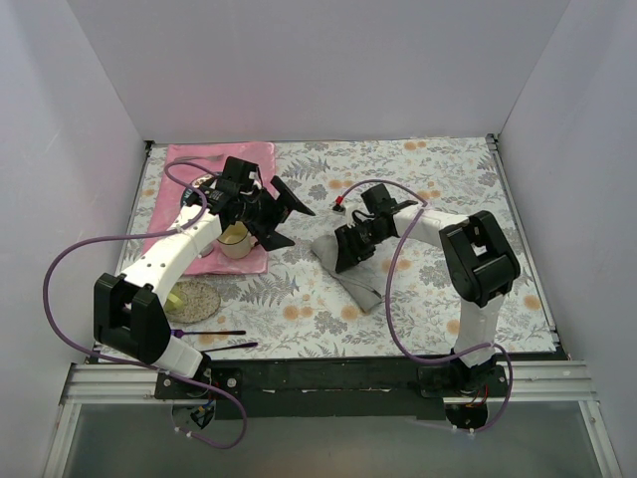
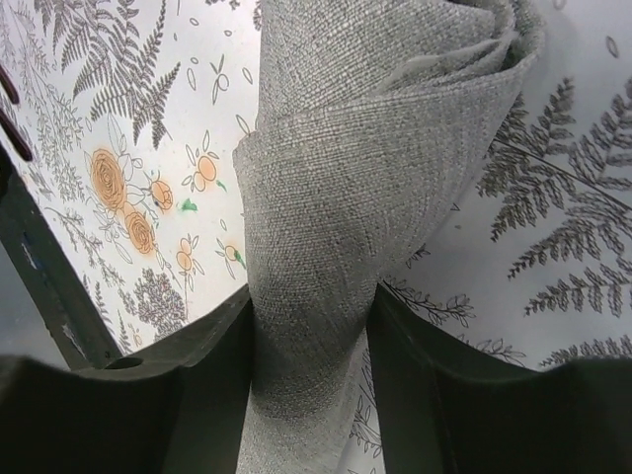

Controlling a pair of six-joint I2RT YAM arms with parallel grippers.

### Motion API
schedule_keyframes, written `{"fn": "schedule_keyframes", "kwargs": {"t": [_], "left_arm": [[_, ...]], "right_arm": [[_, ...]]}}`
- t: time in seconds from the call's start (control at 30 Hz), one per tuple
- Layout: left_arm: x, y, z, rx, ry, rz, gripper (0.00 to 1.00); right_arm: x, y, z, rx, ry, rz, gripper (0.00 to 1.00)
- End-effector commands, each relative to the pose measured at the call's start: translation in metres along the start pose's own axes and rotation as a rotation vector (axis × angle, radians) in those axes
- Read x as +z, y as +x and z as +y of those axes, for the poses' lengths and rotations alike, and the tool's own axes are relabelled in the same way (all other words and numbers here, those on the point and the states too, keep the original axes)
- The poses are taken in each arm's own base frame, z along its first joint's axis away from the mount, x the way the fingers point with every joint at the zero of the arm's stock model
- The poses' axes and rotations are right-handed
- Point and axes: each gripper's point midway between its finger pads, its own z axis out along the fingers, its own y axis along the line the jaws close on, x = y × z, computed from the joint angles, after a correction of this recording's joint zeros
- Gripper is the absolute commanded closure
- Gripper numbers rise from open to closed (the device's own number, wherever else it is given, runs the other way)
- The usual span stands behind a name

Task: Fold the napkin, place the utensils inside, and roll it up
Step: Roll the napkin with the utensil

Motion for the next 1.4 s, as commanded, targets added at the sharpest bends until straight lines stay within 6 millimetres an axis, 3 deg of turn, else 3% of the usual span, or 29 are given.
{"fn": "schedule_keyframes", "kwargs": {"t": [0.0, 0.27, 0.6, 0.87, 1.07, 1.2, 1.37], "left_arm": [[-0.021, 0.005, -0.014, 0.014, 0.054, -0.010, 0.13], [-0.022, 0.007, -0.011, 0.010, 0.050, -0.005, 0.13], [-0.030, 0.003, -0.018, 0.011, 0.064, -0.026, 0.13], [-0.041, 0.005, -0.009, 0.010, 0.056, -0.056, 0.13], [-0.046, 0.003, -0.004, 0.007, 0.047, -0.088, 0.13], [-0.054, -0.002, -0.009, 0.031, 0.055, -0.122, 0.13], [-0.062, -0.008, -0.022, 0.091, 0.082, -0.160, 0.12]], "right_arm": [[0.013, 0.010, 0.003, -0.058, -0.016, 0.058, 0.52], [0.027, 0.025, 0.035, -0.199, -0.098, 0.126, 0.55], [0.060, 0.052, 0.105, -0.369, -0.242, 0.260, 0.55], [0.062, 0.052, 0.115, -0.401, -0.257, 0.276, 0.52], [0.056, 0.046, 0.119, -0.408, -0.237, 0.261, 0.41], [0.046, 0.029, 0.127, -0.398, -0.219, 0.206, 0.27], [0.024, 0.003, 0.125, -0.321, -0.172, 0.146, 0.20]]}}
